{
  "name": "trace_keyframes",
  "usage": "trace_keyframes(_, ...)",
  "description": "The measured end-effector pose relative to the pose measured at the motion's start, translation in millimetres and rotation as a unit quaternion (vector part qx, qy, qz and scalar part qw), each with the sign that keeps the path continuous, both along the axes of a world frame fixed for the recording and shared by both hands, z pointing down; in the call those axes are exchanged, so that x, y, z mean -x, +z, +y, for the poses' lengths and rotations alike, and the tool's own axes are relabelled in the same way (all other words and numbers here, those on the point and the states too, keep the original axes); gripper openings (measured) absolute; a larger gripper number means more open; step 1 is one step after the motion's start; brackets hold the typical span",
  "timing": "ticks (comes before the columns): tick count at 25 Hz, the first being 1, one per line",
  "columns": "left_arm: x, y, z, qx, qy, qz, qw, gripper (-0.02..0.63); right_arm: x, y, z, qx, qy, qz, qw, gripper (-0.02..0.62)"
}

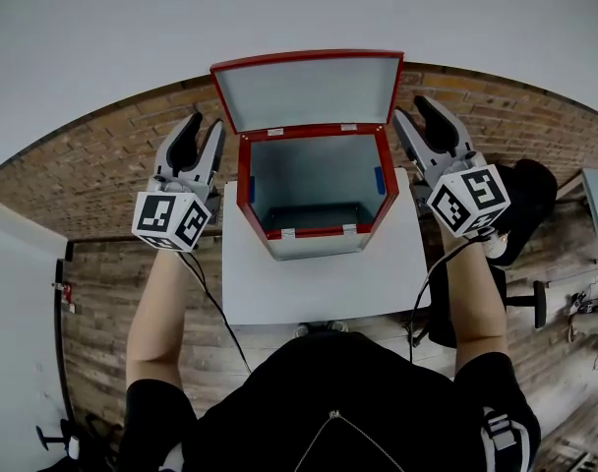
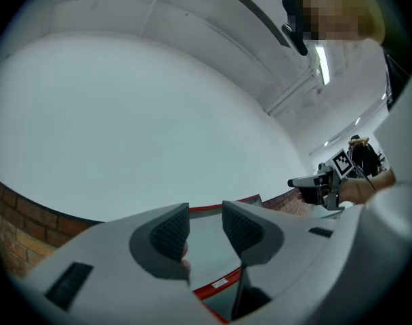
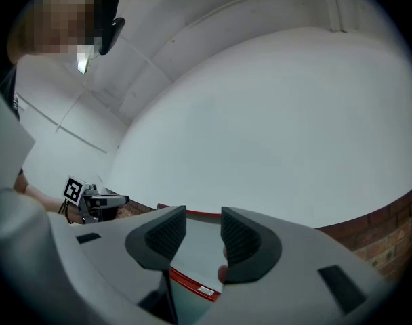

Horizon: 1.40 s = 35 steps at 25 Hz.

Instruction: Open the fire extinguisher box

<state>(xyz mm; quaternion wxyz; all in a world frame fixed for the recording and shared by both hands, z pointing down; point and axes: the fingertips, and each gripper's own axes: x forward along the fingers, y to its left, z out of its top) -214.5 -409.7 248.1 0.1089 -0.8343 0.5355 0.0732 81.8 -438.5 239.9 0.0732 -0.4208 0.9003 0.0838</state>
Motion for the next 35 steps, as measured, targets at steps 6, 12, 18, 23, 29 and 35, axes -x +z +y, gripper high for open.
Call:
trace_keyframes(6, -12, 11, 38, 0.001, 0.01, 0.014, 0.9998, 0.128, 11, 3, 42, -0.004, -0.018, -0.007, 1.0, 0.07)
trace_keyframes(12, -21, 39, 67, 0.022, 0.01, 0.017, 0.9996, 0.073, 15, 23, 67, 0.011, -0.025, -0.009, 1.0, 0.038)
trace_keyframes(18, -32, 64, 87, 0.047, 0.021, 0.037, 0.998, 0.049, 11, 57, 78, 0.055, -0.022, -0.026, 0.998, 0.02)
trace_keyframes(23, -47, 92, 97, 0.07, 0.03, 0.031, 0.9966, 0.049, 17, 84, 90, 0.081, -0.038, -0.027, 0.996, 0.02)
trace_keyframes(29, -54, 108, 105, 0.08, 0.029, 0.031, 0.9958, 0.049, 15, 107, 96, 0.102, -0.032, -0.026, 0.994, 0.019)
trace_keyframes(35, -60, 120, 112, 0.098, 0.037, 0.048, 0.9934, 0.049, 21, 121, 101, 0.112, -0.032, -0.019, 0.993, 0.02)
